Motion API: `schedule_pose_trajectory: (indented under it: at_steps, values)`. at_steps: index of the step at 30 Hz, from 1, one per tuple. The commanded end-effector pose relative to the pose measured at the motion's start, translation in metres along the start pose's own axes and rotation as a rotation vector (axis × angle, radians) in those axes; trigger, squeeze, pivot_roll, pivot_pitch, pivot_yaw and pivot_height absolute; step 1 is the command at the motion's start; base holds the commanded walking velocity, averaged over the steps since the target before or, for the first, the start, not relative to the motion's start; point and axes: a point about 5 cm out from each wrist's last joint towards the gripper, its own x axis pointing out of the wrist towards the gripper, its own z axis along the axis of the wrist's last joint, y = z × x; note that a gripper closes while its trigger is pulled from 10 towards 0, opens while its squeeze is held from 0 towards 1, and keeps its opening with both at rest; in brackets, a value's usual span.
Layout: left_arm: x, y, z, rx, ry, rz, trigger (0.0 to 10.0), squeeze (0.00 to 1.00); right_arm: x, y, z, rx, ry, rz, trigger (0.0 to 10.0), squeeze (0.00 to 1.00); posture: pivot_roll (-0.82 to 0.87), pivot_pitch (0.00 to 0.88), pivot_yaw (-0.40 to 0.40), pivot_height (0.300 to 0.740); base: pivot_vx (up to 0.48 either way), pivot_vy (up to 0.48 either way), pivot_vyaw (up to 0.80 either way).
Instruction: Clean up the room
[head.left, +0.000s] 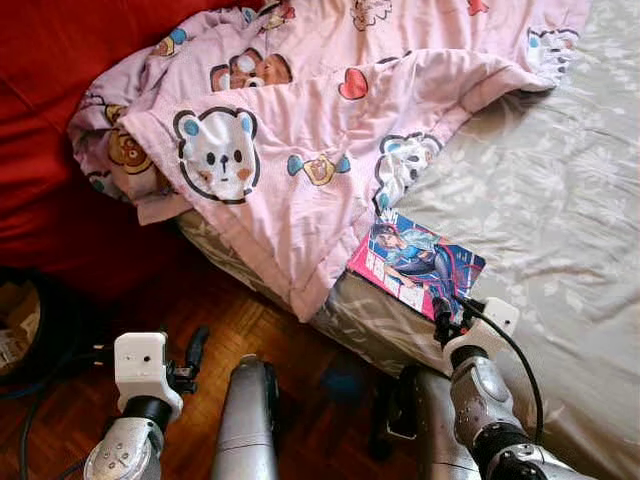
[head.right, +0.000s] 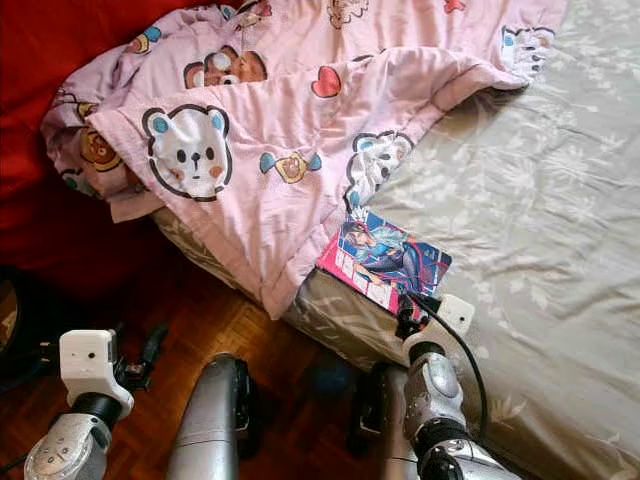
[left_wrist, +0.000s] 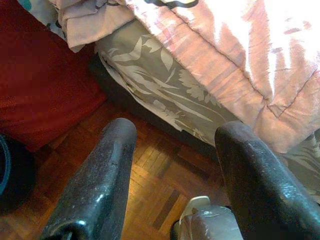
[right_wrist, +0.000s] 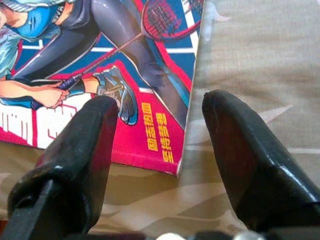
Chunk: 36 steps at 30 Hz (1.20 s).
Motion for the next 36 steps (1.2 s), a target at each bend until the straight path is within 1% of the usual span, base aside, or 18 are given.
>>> schedule_pose_trajectory:
  at_steps: [1,2,6,11,12,14,21,24,27,28,29,30,31,36]
  values:
    - [-0.008,0.007,-0.006,0.003,0.043,0.018,10.0,0.00,-0.009,-0.011,-0.017,0.036,0.054,-0.039,10.0,0.00,0.19,0.492,0.082,0.625,0.000,0.000,0.00]
    - [-0.010,0.008,-0.006,0.006,0.046,0.017,10.0,0.00,-0.009,-0.011,-0.018,0.054,0.057,-0.033,10.0,0.00,0.20,0.493,0.085,0.625,0.000,0.000,0.00]
    - [-0.011,0.008,-0.005,0.011,0.051,0.014,10.0,0.00,-0.010,-0.010,-0.020,0.072,0.065,-0.016,10.0,0.00,0.20,0.494,0.088,0.625,0.000,0.000,0.00]
    - [-0.013,0.010,-0.004,0.019,0.057,0.014,10.0,0.00,-0.012,-0.012,-0.025,0.080,0.077,-0.019,10.0,0.00,0.21,0.495,0.097,0.625,0.000,0.000,0.00]
    - [-0.014,0.011,-0.004,0.022,0.060,0.014,10.0,0.00,-0.014,-0.015,-0.027,0.112,0.084,-0.023,10.0,0.00,0.21,0.496,0.099,0.625,0.000,0.000,0.00]
    - [-0.015,0.011,-0.004,0.027,0.063,0.010,10.0,0.00,-0.015,-0.015,-0.029,0.146,0.089,-0.014,10.0,0.00,0.21,0.498,0.100,0.625,0.000,0.000,0.00]
    - [-0.018,0.012,-0.004,0.035,0.071,0.006,10.0,0.00,-0.020,-0.020,-0.036,0.177,0.115,-0.001,10.0,0.00,0.23,0.504,0.108,0.625,0.000,0.000,0.00]
    - [-0.019,0.012,-0.003,0.038,0.075,0.003,10.0,0.00,-0.023,-0.022,-0.041,0.244,0.125,0.013,10.0,0.00,0.23,0.509,0.113,0.625,0.000,0.000,0.00]
    - [-0.021,0.012,-0.003,0.041,0.078,0.002,10.0,0.00,-0.024,-0.022,-0.042,0.279,0.125,0.024,10.0,0.00,0.23,0.510,0.116,0.625,0.000,0.000,0.00]
    - [-0.023,0.012,-0.003,0.044,0.082,0.000,10.0,0.00,-0.025,-0.022,-0.044,0.324,0.125,0.033,10.0,0.00,0.24,0.510,0.119,0.625,0.000,0.000,0.00]
    - [-0.023,0.012,-0.003,0.044,0.082,0.000,10.0,0.00,-0.025,-0.022,-0.044,0.324,0.125,0.033,10.0,0.00,0.24,0.510,0.119,0.625,0.000,0.000,0.00]
    - [-0.023,0.012,-0.003,0.044,0.083,-0.001,10.0,0.00,-0.026,-0.023,-0.045,0.350,0.124,0.033,10.0,0.00,0.24,0.510,0.122,0.625,0.000,0.000,0.00]
    - [-0.024,0.012,-0.003,0.048,0.086,-0.004,10.0,0.00,-0.026,-0.024,-0.045,0.405,0.116,0.029,10.0,0.00,0.25,0.513,0.126,0.625,0.000,0.000,0.00]
    - [-0.026,0.012,-0.003,0.058,0.092,-0.010,10.0,0.00,-0.026,-0.024,-0.045,0.485,0.101,0.046,10.0,0.00,0.26,0.518,0.134,0.625,0.000,0.000,0.00]
